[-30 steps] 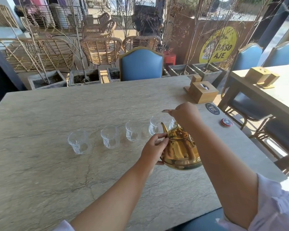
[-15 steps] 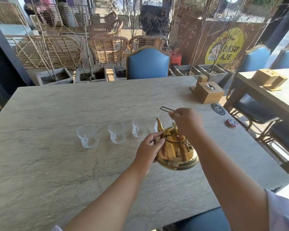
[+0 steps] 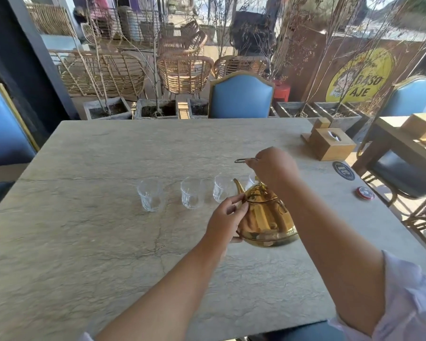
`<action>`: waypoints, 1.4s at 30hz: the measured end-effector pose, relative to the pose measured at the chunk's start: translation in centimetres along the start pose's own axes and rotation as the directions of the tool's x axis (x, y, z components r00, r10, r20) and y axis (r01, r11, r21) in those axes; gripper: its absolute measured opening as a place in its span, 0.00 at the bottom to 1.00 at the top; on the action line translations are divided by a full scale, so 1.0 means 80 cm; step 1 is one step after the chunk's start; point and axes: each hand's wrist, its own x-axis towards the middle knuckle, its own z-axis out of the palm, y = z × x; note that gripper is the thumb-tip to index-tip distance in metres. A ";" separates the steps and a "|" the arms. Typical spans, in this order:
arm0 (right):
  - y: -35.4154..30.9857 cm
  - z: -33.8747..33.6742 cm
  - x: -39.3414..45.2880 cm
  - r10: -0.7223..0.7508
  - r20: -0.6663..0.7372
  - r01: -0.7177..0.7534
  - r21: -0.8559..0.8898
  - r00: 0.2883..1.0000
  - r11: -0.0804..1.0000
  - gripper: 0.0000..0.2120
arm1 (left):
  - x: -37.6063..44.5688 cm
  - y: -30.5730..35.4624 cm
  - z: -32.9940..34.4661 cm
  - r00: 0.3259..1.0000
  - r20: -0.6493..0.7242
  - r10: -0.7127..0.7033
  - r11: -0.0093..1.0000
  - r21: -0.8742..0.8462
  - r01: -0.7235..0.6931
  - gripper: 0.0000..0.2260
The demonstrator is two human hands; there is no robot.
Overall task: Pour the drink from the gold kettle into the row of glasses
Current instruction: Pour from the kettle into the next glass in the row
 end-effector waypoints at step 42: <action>-0.010 0.003 0.032 -0.012 0.086 0.018 -0.071 0.996 0.997 0.24 | -0.001 0.006 0.007 0.999 -0.006 -0.033 0.998 -0.049 0.032 0.14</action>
